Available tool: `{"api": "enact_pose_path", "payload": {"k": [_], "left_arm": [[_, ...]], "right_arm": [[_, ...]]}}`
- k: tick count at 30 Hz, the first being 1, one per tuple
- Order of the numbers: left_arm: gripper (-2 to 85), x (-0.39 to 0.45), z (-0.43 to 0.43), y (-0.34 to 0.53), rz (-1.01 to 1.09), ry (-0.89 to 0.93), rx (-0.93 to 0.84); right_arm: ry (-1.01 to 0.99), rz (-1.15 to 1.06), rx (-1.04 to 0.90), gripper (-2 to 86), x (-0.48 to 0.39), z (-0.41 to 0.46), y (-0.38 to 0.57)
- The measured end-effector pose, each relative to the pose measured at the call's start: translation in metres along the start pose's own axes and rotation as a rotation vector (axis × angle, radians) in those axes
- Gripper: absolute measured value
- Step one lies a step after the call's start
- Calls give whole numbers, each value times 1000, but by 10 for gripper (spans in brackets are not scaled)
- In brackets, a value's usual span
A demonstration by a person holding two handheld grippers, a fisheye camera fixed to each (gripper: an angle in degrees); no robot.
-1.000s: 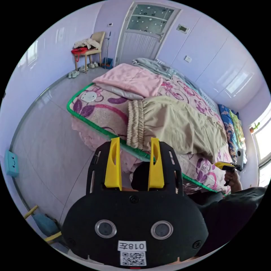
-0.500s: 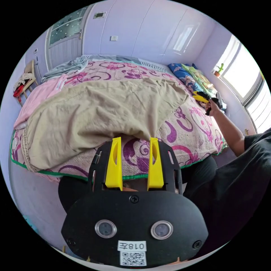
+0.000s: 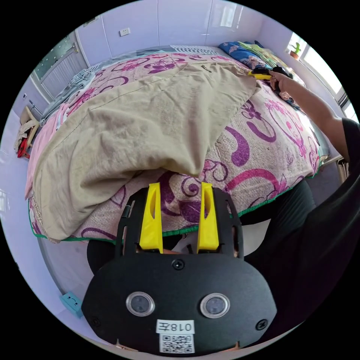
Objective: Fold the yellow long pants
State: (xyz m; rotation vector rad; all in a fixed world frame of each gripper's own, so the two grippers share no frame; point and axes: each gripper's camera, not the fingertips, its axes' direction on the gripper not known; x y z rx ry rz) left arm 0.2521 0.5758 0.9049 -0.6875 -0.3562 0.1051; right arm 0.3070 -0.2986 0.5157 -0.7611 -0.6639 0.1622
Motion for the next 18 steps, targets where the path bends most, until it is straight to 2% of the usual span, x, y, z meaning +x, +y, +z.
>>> {"api": "enact_pose_path", "payload": {"k": [4, 9, 13, 18], "left_arm": [[149, -3, -1, -4, -7, 14, 3], [151, -5, -7, -6, -21, 38, 6], [157, -3, -1, -9, -15, 67, -14], [143, 11, -12, -13, 16, 29, 21]], "right_arm": [[128, -151, -15, 28, -54, -25, -17], [141, -280, 130, 27, -108, -76, -28], [232, -170, 113, 34, -73, -78, -39], [227, -36, 35, 61, -13, -46, -31]]}}
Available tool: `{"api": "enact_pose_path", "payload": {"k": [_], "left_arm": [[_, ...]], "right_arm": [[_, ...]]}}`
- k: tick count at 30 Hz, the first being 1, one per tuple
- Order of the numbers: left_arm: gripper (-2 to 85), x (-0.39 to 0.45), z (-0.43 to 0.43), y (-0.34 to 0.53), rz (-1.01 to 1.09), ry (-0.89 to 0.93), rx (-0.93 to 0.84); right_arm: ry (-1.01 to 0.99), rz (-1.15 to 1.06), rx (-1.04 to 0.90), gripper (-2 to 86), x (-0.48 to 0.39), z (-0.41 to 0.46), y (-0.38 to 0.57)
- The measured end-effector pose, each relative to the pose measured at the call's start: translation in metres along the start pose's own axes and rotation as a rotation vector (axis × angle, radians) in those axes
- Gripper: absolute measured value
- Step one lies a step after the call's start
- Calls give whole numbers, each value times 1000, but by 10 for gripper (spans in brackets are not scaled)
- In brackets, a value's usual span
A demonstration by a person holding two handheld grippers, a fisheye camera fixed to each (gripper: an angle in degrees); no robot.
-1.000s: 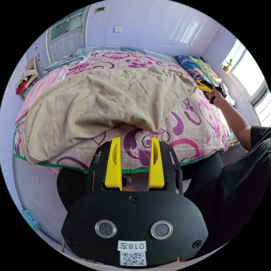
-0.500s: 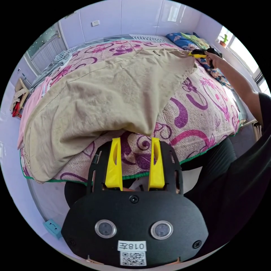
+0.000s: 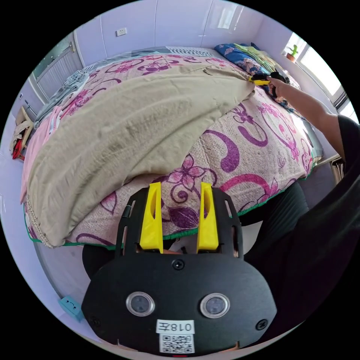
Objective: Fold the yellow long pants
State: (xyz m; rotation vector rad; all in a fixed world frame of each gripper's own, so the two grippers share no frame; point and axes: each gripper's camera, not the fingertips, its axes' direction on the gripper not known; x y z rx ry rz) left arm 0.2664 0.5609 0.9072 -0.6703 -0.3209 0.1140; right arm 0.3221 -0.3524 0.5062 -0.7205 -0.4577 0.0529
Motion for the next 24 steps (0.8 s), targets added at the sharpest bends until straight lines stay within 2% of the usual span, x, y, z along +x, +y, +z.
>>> {"api": "enact_pose_path", "payload": {"k": [4, 11, 15, 24], "left_arm": [[140, 14, -9, -5, 52, -95, 32], [143, 20, 13, -23, 120, -189, -12], [163, 20, 20, -42, 192, -254, -49], [128, -34, -3, -57, 143, -101, -81]], "right_arm": [[-61, -7, 53, 80, 3, -11, 2], [-40, -67, -34, 96, -9, -18, -12], [-71, -59, -22, 92, -12, -24, -15], [-59, -52, -47, 81, -19, -36, -28]]}}
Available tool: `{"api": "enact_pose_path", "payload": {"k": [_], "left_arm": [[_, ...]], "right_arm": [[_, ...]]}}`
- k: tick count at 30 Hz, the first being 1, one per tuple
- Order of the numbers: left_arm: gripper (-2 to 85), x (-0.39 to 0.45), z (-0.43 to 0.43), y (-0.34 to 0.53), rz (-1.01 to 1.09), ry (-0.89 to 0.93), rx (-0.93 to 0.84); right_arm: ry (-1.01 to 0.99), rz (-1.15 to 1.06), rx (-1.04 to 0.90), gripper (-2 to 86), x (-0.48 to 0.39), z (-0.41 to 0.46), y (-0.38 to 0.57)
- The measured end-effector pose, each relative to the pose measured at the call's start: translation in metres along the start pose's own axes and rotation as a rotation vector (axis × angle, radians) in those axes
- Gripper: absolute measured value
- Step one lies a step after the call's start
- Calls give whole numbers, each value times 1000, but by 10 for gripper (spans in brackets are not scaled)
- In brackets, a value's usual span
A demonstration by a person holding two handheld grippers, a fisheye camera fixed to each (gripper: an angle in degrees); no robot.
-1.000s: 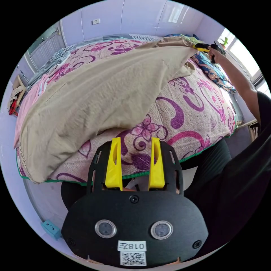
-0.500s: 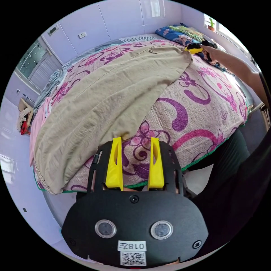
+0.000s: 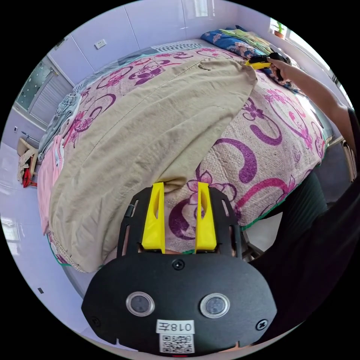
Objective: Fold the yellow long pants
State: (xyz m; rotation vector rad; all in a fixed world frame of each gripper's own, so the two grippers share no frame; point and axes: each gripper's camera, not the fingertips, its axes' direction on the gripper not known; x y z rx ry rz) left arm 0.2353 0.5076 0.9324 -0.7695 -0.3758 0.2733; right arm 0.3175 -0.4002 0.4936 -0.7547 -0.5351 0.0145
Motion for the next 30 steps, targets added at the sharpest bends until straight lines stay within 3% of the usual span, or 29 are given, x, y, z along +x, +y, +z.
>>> {"api": "enact_pose_path", "payload": {"k": [5, 9, 17, 21, 30], "left_arm": [[117, -35, 4, -18, -9, 11, -20], [47, -70, 9, -23, -95, 43, -30], [-8, -117, -37, 6, -196, 394, 78], [-9, -115, -67, 38, -102, 503, 161], [-9, -71, -16, 63, -22, 258, 53]], "right_arm": [[9, 11, -18, 77, -1, -1, -4], [23, 12, -34, 66, 0, -2, -7], [46, 5, -11, 29, -3, -21, -17], [-18, 3, 44, 24, 0, -42, -19], [-56, 89, -35, 20, 29, -31, -23]]}}
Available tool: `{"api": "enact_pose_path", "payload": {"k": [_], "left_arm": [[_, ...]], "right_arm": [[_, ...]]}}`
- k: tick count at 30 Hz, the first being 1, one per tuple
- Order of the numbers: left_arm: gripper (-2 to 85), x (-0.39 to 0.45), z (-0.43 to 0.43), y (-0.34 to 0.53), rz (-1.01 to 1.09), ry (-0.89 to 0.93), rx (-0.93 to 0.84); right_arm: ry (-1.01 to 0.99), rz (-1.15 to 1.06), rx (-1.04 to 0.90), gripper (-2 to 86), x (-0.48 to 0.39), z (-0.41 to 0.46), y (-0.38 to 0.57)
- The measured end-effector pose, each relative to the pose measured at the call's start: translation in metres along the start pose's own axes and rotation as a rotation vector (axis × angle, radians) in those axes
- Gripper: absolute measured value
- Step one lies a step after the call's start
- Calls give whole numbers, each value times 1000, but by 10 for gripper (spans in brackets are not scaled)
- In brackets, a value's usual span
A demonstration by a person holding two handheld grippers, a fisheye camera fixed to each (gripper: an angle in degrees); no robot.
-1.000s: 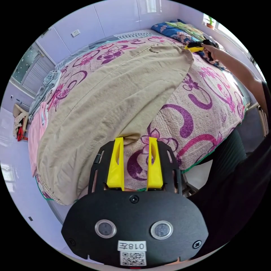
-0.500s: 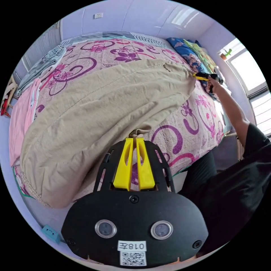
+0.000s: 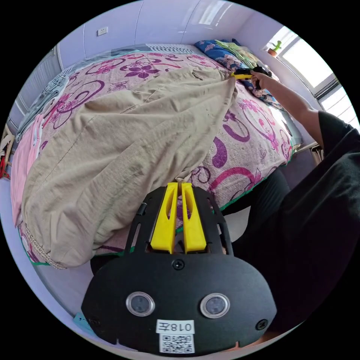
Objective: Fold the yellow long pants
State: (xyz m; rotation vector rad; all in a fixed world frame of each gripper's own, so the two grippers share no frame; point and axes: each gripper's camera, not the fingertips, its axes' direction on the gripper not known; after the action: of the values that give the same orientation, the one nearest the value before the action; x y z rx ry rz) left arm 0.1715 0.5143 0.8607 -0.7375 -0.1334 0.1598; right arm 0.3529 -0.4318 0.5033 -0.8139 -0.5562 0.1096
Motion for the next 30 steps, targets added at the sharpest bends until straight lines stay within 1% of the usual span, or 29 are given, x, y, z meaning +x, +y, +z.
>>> {"api": "enact_pose_path", "payload": {"k": [2, 4, 6, 8, 9, 11, 12, 17, 22, 25, 28, 30], "left_arm": [[-9, 2, -4, 4, 15, -23, 24], [-9, 0, -10, 9, 12, -16, 53], [-9, -4, -13, 14, 3, 1, 71], [-9, -8, -10, 17, -7, 22, 73], [-9, -9, -6, 18, -7, 27, 60], [-9, -9, 0, 18, -3, 24, 45], [-8, -10, 2, 19, -1, 22, 37], [-8, -14, 5, 21, -11, 29, 27], [-8, -16, 6, 28, -29, 34, 43], [-8, -17, 11, 32, -31, 46, 40], [-8, -19, 11, 36, -33, 56, 42], [-8, -20, 10, 40, -43, 61, 54]], "right_arm": [[-70, -117, 42, 20, -24, -19, -8], [-124, -181, 101, 20, -37, -41, -9], [-110, -208, 127, 21, -38, -53, -7], [-4, -167, 52, 24, -15, -41, -4], [16, -142, 23, 25, -5, -34, -3], [12, -41, -59, 32, 37, -10, 9], [-5, -26, -65, 34, 45, -5, 12], [-208, 11, -10, 92, 86, -4, 30], [-248, 31, 75, 116, 113, -30, 61], [-360, 58, 34, 132, 138, -20, 77], [-479, 78, 39, 135, 155, -4, 87], [-520, 96, 64, 135, 162, 2, 91]]}}
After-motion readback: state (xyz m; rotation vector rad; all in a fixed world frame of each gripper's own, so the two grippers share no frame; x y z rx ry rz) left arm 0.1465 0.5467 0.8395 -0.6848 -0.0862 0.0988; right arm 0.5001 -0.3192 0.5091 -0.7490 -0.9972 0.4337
